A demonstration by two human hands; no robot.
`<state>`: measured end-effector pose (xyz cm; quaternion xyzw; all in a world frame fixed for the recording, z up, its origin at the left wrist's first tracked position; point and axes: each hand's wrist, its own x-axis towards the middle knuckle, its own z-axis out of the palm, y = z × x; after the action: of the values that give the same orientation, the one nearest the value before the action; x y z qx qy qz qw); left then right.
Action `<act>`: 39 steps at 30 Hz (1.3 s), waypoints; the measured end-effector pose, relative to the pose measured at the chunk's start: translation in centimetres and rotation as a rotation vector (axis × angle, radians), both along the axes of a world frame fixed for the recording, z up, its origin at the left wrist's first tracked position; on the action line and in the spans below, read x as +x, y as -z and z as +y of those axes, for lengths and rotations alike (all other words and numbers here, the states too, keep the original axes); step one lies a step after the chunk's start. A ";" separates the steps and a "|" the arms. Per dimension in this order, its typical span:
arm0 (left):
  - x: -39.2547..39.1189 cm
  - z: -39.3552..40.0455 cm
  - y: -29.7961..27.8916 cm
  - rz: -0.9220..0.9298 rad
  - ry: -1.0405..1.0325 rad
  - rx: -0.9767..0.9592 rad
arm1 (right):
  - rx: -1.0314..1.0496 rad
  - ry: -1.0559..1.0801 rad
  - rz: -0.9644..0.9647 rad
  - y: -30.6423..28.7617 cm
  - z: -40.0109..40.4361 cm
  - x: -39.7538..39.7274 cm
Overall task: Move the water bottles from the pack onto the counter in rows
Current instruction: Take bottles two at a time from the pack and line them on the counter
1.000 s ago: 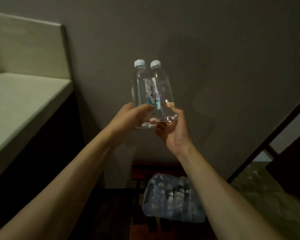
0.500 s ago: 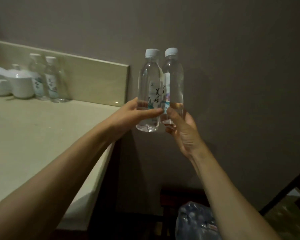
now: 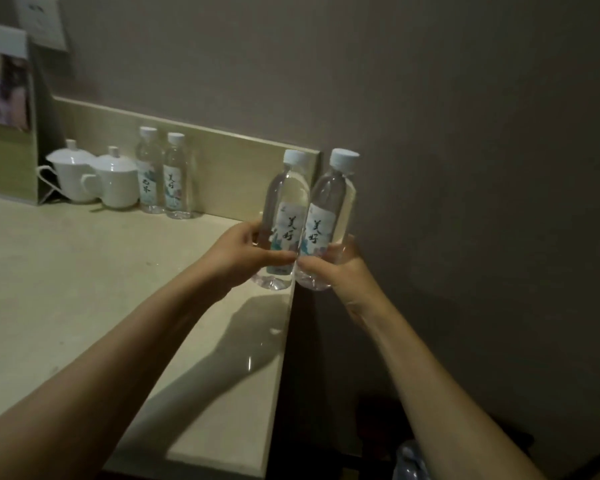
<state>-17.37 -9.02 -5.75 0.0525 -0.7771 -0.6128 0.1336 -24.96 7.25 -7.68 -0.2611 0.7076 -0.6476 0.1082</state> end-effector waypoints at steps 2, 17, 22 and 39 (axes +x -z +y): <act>-0.2 -0.8 0.7 -0.021 -0.053 0.020 | 0.025 0.016 0.003 0.1 -1.0 -0.4; -1.5 -7.9 2.8 -0.075 -0.236 -0.030 | 0.064 -0.082 -0.029 2.8 -8.4 -3.7; -3.1 -12.0 3.0 -0.107 -0.150 -0.066 | 0.106 -0.053 -0.039 3.0 -11.6 -4.9; -7.8 -22.5 3.8 -0.058 -0.027 -0.123 | 0.101 0.184 -0.147 2.8 -22.7 -7.1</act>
<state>-25.20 -31.56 -9.57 0.0725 -0.8160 -0.5603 0.1224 -32.05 -15.44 -10.46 -0.1409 0.7504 -0.6359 0.1129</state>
